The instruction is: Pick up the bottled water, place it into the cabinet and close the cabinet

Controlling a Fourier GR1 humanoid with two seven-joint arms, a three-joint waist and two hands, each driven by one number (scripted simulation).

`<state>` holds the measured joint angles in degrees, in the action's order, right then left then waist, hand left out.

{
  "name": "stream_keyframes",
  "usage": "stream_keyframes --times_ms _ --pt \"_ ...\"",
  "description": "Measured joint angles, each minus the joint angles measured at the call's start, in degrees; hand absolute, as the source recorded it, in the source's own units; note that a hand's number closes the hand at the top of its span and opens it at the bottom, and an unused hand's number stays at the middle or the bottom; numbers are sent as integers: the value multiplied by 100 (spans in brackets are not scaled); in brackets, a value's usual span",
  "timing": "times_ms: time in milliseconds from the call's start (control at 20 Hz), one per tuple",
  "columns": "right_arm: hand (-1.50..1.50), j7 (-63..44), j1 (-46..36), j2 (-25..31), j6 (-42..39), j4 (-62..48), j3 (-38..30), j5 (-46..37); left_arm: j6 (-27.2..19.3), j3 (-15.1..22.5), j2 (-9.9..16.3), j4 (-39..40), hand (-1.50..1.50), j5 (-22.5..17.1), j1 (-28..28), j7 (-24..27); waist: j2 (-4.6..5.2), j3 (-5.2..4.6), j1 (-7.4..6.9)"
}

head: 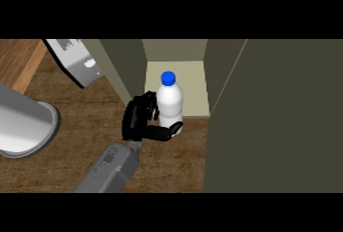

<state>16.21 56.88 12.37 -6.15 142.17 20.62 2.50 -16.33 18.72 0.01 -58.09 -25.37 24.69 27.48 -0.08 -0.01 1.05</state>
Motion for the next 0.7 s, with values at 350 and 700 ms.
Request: stream_keyframes --times_ms 350,700 --pt "-150 170 56 95 -173 -16 -319 67 -930 382 -1 687 150 -216 1172 -362 16 1 96" --pt "-150 239 66 64 -273 -33 -462 124 -1251 105 0 1826 150 -503 2299 -582 43 0 160"
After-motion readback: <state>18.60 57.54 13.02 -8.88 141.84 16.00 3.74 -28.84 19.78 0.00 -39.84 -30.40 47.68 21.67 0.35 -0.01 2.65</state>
